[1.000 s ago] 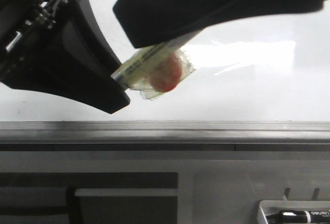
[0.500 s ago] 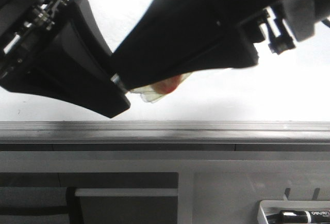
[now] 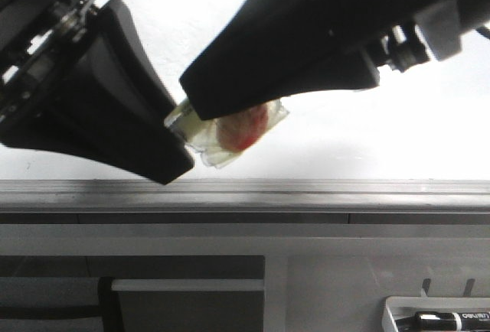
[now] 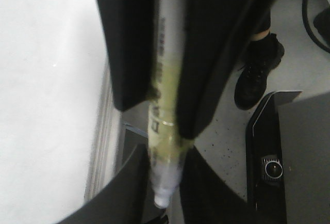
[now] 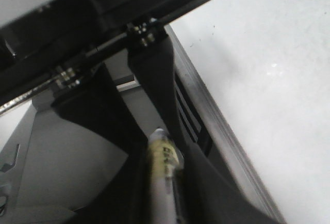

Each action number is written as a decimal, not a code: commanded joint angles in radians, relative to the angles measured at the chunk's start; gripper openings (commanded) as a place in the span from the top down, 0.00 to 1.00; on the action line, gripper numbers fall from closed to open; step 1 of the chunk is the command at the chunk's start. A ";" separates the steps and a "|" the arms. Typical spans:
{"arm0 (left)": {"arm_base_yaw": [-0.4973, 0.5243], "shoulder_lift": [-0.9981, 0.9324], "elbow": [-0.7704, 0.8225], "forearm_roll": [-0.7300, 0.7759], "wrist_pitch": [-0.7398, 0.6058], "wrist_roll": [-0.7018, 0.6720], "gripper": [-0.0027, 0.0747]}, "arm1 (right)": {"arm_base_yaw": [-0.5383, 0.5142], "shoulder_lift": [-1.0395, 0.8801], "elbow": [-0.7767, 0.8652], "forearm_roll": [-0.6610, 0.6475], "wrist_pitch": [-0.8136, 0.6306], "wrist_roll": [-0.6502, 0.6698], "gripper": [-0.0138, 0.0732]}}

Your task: Write number 5 on whiteboard

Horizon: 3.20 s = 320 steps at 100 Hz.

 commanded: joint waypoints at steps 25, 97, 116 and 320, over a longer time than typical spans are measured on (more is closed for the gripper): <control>-0.002 -0.149 -0.033 -0.048 -0.097 -0.096 0.35 | 0.004 -0.072 -0.013 0.043 -0.026 0.009 0.91; 0.269 -0.823 0.411 -0.216 -0.495 -0.474 0.99 | 0.004 -0.162 0.013 0.043 -0.297 0.033 0.89; 0.269 -0.823 0.411 -0.216 -0.493 -0.474 0.99 | 0.004 -0.041 -0.099 0.083 -0.330 0.033 0.89; 0.269 -0.823 0.411 -0.230 -0.449 -0.474 0.99 | -0.092 -0.162 -0.096 -0.900 -0.230 1.055 0.89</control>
